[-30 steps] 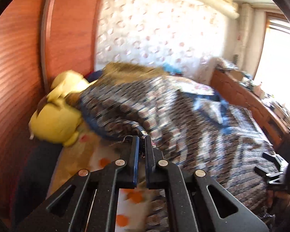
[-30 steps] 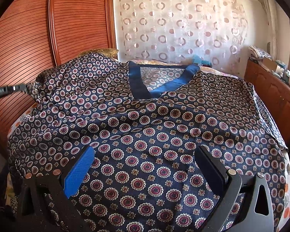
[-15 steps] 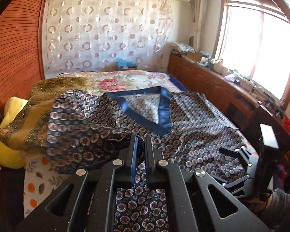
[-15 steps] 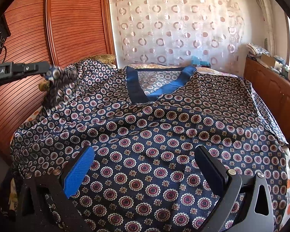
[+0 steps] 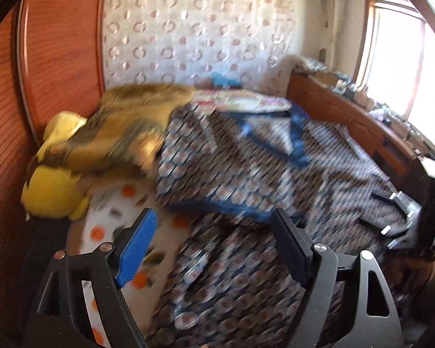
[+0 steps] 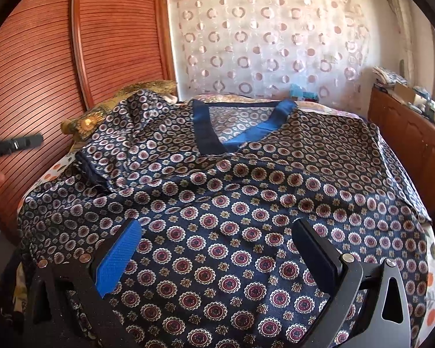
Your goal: Fold small clothes
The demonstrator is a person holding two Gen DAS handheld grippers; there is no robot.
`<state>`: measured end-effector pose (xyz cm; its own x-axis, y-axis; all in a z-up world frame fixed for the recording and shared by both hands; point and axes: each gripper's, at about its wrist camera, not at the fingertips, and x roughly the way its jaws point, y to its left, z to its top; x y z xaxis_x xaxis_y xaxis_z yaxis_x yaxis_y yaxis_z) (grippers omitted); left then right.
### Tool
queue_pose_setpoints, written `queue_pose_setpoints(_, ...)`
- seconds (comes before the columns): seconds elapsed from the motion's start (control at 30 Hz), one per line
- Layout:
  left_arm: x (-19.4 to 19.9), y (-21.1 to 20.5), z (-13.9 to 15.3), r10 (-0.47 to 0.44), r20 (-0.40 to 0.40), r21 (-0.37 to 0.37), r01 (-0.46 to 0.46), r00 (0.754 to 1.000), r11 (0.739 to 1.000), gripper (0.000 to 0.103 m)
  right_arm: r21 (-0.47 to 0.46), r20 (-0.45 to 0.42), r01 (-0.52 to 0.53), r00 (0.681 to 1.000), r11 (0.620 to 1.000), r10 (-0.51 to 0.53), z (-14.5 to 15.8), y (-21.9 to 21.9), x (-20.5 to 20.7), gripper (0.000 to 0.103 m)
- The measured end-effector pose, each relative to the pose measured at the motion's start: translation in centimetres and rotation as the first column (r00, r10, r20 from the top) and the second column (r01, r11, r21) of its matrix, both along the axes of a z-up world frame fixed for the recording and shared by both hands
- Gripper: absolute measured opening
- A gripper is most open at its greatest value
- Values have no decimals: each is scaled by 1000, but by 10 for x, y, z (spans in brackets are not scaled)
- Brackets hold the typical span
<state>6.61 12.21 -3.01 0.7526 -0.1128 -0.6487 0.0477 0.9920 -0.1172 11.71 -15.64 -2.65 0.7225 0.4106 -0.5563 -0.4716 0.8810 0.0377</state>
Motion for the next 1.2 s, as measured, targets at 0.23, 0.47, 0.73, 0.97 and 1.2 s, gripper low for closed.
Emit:
queue_pose_setpoints(0.23, -6, 26, -40, 60, -80, 27, -58, 995, 998, 81, 9, -6, -156, 988, 988, 156, 36, 28, 12, 102)
queue_pose_setpoints(0.47, -7, 36, -59, 92, -103, 21, -90, 990, 996, 81, -9, -44, -344, 938, 939, 343, 45, 109, 47, 88)
queue_pose_setpoints(0.73, -11, 51, -65, 108, -104, -6, -109, 989, 994, 81, -29, -95, -478, 875, 878, 474, 30, 200, 86, 70)
queue_pose_setpoints(0.97, -12, 51, -65, 101, -97, 10, -100, 990, 995, 81, -146, -158, -539, 841, 830, 518, 7, 256, 104, 58)
queue_pose_setpoints(1.2, -13, 51, -66, 101, -83, 12, -100, 991, 995, 81, -226, -171, -525, 850, 820, 497, -4, 277, 111, 10)
